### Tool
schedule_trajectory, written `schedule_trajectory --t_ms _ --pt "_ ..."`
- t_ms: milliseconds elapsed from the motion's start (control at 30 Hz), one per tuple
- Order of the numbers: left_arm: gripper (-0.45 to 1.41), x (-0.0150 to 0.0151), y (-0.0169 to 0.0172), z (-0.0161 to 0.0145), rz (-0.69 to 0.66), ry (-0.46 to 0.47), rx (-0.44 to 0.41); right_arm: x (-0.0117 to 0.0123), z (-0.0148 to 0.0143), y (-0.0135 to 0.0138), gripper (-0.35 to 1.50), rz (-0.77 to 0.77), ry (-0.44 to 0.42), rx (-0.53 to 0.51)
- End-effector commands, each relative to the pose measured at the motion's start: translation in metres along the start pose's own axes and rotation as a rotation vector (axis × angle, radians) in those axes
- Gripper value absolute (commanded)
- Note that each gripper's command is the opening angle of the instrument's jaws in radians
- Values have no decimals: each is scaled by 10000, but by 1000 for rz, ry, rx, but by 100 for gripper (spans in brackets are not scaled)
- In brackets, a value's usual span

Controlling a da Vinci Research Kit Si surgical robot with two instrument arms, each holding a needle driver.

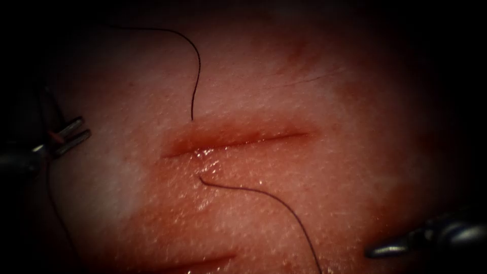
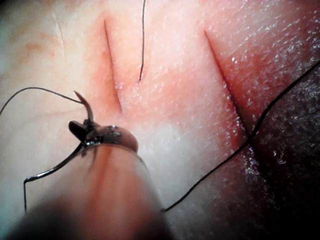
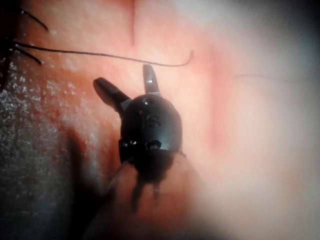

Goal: Wound Closure
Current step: Grip suture near skin and pull away to lengthen working end. Repeat until only a short tail is left.

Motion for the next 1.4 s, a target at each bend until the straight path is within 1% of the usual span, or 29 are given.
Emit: schedule_trajectory --t_ms 33,100,167,200,267,333,400,500,533,600,700,833,900,933,1033,1167,1267,1367,1400 --pt "-45 0 3 7 0 0 1 -7 -5 13 148 -6 0 -26" --pt "-45 0 2 8 0 0 1 -12 -9 25 148 -24 -14 -61" --pt "-45 0 2 8 0 0 1 -20 -3 38 147 -43 -26 -112" --pt "-45 0 3 9 0 2 0 -31 13 50 148 -54 -34 -157" --pt "-45 1 3 9 0 2 1 -44 30 61 148 -66 -51 -179" --pt "-45 1 4 9 0 1 1 -59 48 73 147 -63 -35 -176" --pt "-45 1 3 9 0 1 1 -85 72 91 147 -64 6 -176" --pt "-45 1 4 9 0 1 2 -114 97 108 147 -71 25 -175" --pt "-45 0 4 8 0 2 2 -133 117 114 147 -48 58 -161" --pt "-45 0 4 8 2 1 -1 -147 136 114 145 -29 94 -154" --pt "-45 -2 3 6 3 3 -2 -159 161 110 145 -22 118 -145" --pt "-45 -1 3 7 3 2 -2 -163 190 105 143 -21 147 -124" --pt "-45 0 4 7 2 1 -1 -160 205 105 143 -18 179 -110" --pt "-45 0 4 8 2 1 -1 -159 207 105 142 -14 189 -109" --pt "-45 0 4 8 2 1 -1 -154 211 106 140 -12 220 -107" --pt "-45 0 4 7 2 1 -1 -136 211 101 136 -9 264 -94" --pt "-45 0 4 7 -3 1 0 -129 205 98 125 -7 273 -85" --pt "-45 0 5 7 -3 1 1 -129 201 97 111 -6 271 -86" --pt "-45 0 5 7 -3 1 1 -129 201 97 111 -6 271 -86"
